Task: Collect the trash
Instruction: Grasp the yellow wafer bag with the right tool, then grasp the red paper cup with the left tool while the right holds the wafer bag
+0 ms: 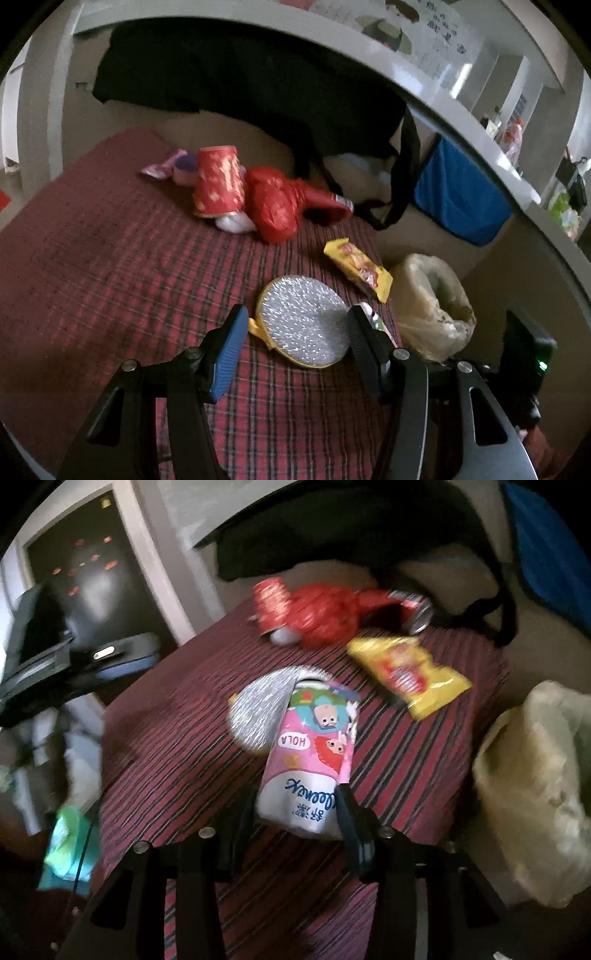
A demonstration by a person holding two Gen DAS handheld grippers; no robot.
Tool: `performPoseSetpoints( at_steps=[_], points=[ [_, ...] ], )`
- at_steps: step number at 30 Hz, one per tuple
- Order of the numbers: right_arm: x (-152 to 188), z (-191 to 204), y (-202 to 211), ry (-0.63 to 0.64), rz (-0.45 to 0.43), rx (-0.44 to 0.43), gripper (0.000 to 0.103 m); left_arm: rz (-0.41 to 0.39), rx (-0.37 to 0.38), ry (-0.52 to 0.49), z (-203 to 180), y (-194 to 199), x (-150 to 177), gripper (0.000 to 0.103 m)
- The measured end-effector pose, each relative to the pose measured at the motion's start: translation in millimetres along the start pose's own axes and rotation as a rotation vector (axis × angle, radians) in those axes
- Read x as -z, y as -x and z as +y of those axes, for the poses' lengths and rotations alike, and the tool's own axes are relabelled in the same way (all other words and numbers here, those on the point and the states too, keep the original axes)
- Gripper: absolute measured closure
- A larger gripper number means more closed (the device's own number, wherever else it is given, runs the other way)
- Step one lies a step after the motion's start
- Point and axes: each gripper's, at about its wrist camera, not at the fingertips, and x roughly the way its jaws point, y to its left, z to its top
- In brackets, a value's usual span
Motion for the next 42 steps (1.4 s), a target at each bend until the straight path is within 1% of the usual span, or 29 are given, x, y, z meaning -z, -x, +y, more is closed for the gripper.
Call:
performPoseSetpoints(
  at_steps=[1, 2, 3, 4, 5, 6, 7, 9, 11, 13, 14, 16, 20, 22, 23, 24, 25, 26, 27, 28, 31, 33, 36, 39, 42],
  points=[
    [1, 1, 3, 0.012, -0.012, 0.002, 0.054, -0.001, 0.002, -0.001, -2, -3, 1, 0.047],
    [0, 2, 10, 0.032, -0.043, 0.002, 0.053, -0.006, 0.003, -0.003, -4, -5, 1, 0.047],
    [-2, 3, 14, 0.043, -0.069, 0.007, 0.050, -0.012, 0.003, -0.004, -5, -6, 1, 0.047],
    [-6, 1, 22, 0.054, -0.112, 0.023, 0.043, -0.023, 0.002, -0.003, -5, -6, 0, 0.047],
    [-10, -1, 27, 0.057, -0.144, 0.040, 0.039, -0.032, 0.000, 0.000, -4, -6, -1, 0.047],
    [-16, -5, 31, 0.061, -0.181, 0.067, 0.031, -0.045, 0.000, 0.002, -4, -6, -3, 0.047],
    [-23, -9, 32, 0.068, -0.205, 0.098, 0.026, -0.057, 0.002, 0.000, -4, -7, -6, 0.047],
    [-41, -21, 25, 0.093, -0.227, 0.190, 0.026, -0.075, 0.002, -0.004, -3, -9, -12, 0.047],
    [-58, -34, 9, 0.113, -0.212, 0.251, 0.026, -0.091, 0.004, -0.002, -2, -13, -16, 0.047],
    [-75, -51, -12, 0.117, -0.185, 0.285, 0.026, -0.112, 0.003, 0.002, -1, -16, -20, 0.047],
    [-80, -58, -19, 0.110, -0.172, 0.287, 0.026, -0.120, 0.003, 0.003, 0, -18, -21, 0.047],
    [-90, -74, -35, 0.085, -0.139, 0.281, 0.026, -0.120, 0.009, 0.014, 3, -23, -22, 0.047],
    [-104, -103, -73, 0.007, -0.051, 0.201, 0.026, -0.067, 0.043, 0.031, 6, -39, -21, 0.047],
    [-104, -110, -86, -0.007, -0.020, 0.198, 0.027, -0.054, 0.040, 0.018, 3, -44, -21, 0.047],
    [-104, -108, -86, 0.015, -0.038, 0.222, 0.028, -0.048, 0.038, 0.012, 3, -47, -22, 0.047],
    [-104, -106, -87, 0.029, -0.032, 0.248, 0.033, -0.046, 0.038, 0.011, 3, -49, -23, 0.047],
    [-103, -104, -88, 0.041, -0.027, 0.274, 0.041, -0.047, 0.036, 0.012, 3, -52, -26, 0.047],
    [-102, -102, -86, 0.049, -0.030, 0.280, 0.049, -0.050, 0.029, 0.015, 4, -54, -29, 0.047],
    [-101, -100, -84, 0.052, -0.031, 0.277, 0.075, -0.058, 0.016, 0.022, 6, -57, -33, 0.047],
    [-99, -99, -80, 0.044, -0.030, 0.273, 0.092, -0.072, -0.003, 0.036, 9, -58, -37, 0.047],
    [-92, -93, -63, 0.009, -0.065, 0.237, 0.092, -0.132, -0.058, 0.087, 22, -58, -51, 0.047],
    [-87, -86, -52, 0.008, -0.084, 0.210, 0.092, -0.169, -0.113, 0.130, 35, -57, -65, 0.045],
    [-82, -78, -41, 0.005, -0.101, 0.173, 0.092, -0.202, -0.178, 0.152, 52, -57, -83, 0.042],
    [-79, -72, -38, 0.014, -0.114, 0.168, 0.092, -0.194, -0.217, 0.149, 66, -70, -99, 0.042],
    [-81, -69, -44, 0.001, -0.109, 0.155, 0.092, -0.160, -0.210, 0.169, 75, -94, -111, 0.042]
  ],
)
